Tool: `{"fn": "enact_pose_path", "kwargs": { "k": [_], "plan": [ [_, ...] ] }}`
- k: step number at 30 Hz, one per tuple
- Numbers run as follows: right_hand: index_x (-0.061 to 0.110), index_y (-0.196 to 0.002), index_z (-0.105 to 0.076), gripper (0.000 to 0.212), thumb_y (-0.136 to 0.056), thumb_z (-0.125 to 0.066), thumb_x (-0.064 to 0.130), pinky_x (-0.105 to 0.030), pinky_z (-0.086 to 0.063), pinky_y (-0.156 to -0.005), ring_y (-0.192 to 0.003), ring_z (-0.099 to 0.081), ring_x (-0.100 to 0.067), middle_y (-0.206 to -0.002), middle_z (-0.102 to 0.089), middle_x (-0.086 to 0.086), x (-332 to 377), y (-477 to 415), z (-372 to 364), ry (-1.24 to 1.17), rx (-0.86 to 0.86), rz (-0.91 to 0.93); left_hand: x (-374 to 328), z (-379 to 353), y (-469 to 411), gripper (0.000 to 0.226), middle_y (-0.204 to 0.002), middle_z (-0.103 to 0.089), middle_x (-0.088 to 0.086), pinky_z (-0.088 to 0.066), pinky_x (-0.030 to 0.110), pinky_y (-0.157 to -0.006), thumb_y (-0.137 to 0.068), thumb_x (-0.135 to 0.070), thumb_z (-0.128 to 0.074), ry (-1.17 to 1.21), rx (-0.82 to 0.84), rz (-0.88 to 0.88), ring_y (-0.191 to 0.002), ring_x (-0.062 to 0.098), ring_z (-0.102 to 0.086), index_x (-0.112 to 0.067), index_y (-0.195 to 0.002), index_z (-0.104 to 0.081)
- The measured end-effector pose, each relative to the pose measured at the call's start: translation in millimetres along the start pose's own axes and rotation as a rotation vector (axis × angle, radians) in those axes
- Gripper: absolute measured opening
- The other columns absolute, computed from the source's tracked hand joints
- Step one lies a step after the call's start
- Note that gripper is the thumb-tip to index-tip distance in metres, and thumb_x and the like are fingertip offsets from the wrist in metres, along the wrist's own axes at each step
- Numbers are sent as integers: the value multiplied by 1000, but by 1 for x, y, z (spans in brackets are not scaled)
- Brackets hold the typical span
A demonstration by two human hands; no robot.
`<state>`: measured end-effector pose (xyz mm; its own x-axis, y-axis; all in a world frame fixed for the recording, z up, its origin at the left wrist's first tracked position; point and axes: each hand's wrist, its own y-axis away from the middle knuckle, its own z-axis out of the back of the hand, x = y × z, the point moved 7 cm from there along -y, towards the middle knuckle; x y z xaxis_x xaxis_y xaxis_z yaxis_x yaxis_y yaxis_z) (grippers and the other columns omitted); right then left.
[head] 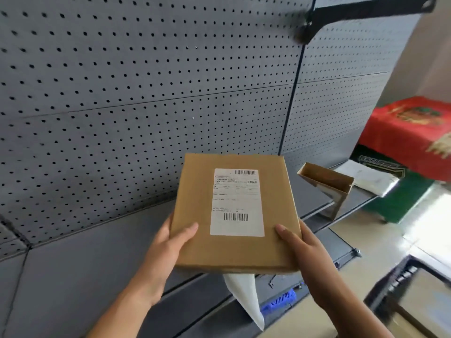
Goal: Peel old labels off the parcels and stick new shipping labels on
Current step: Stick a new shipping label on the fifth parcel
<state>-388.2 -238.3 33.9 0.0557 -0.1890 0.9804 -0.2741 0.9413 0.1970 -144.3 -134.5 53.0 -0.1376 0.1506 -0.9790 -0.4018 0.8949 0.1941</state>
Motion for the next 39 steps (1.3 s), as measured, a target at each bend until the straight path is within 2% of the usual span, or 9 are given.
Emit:
{"fn": "enact_pose_path", "kwargs": {
  "k": [3,8,14,17,20,24,28,35,39],
  "plan": [
    [43,-133,-48,47,-89,-60,51,-20,-51,-67,-88,-71,-8,-110,-71,12,1,9,38,-8,-36,3,0,-39,-2,38,-111,-75,-17,-48,27,-87,-93,-32,-65,-20,45,-5,-98,1,-71,-37,-130,-58],
    [47,-127,-53,36,-92,-60,45,-33,-54,-84,-95,-72,-11,-109,-73,12,2,27,102,-25,-107,52,4,-102,-5,41,-115,-74,-13,-50,29,-89,-94,-31,-65,-45,153,-21,-103,5,-71,-37,-134,-56],
    [38,-130,-56,35,-95,-60,36,-39,-54,-92,-101,-71,-16,-113,-73,8,-12,62,173,-96,-287,47,17,-181,-11,39,-116,-74,-12,-51,32,-94,-95,-33,-65,-95,344,0,-106,8,-70,-38,-133,-57],
    [39,-129,-55,39,-91,-63,41,-41,-55,-91,-100,-72,-17,-113,-73,7,-23,79,208,-119,-388,39,26,-224,-16,40,-118,-73,-13,-50,36,-99,-94,-36,-65,-128,448,12,-110,10,-69,-40,-133,-57],
    [35,-128,-57,36,-93,-62,38,-40,-55,-89,-99,-72,-17,-111,-74,6,-35,98,238,-133,-512,33,38,-263,-21,38,-115,-74,-12,-52,35,-94,-93,-37,-66,-149,543,33,-107,11,-71,-39,-131,-58],
    [36,-128,-58,37,-92,-64,41,-46,-55,-94,-102,-71,-18,-113,-73,6,-52,124,267,-162,-681,-13,53,-310,-25,49,-115,-75,-6,-54,43,-97,-90,-41,-68,-176,700,64,-105,18,-72,-36,-136,-54],
    [34,-128,-59,34,-94,-62,38,-42,-52,-98,-105,-70,-15,-115,-73,8,-56,145,284,-135,-798,-3,63,-348,-24,48,-111,-75,-5,-57,37,-88,-91,-42,-66,-200,829,76,-101,17,-73,-34,-137,-52],
    [30,-130,-58,35,-95,-62,34,-41,-54,-95,-103,-71,-16,-113,-74,6,-72,174,296,-196,-942,-38,84,-390,-15,50,-116,-74,-5,-58,25,-78,-93,-41,-63,-214,992,127,-102,15,-72,-34,-140,-47],
    [26,-129,-58,33,-96,-60,30,-37,-53,-90,-103,-71,-17,-114,-74,4,-84,192,313,-235,-982,-39,97,-418,-4,47,-117,-74,-4,-57,36,-89,-94,-38,-64,-237,1049,147,-104,17,-72,-32,-139,-50]
  ]
}}
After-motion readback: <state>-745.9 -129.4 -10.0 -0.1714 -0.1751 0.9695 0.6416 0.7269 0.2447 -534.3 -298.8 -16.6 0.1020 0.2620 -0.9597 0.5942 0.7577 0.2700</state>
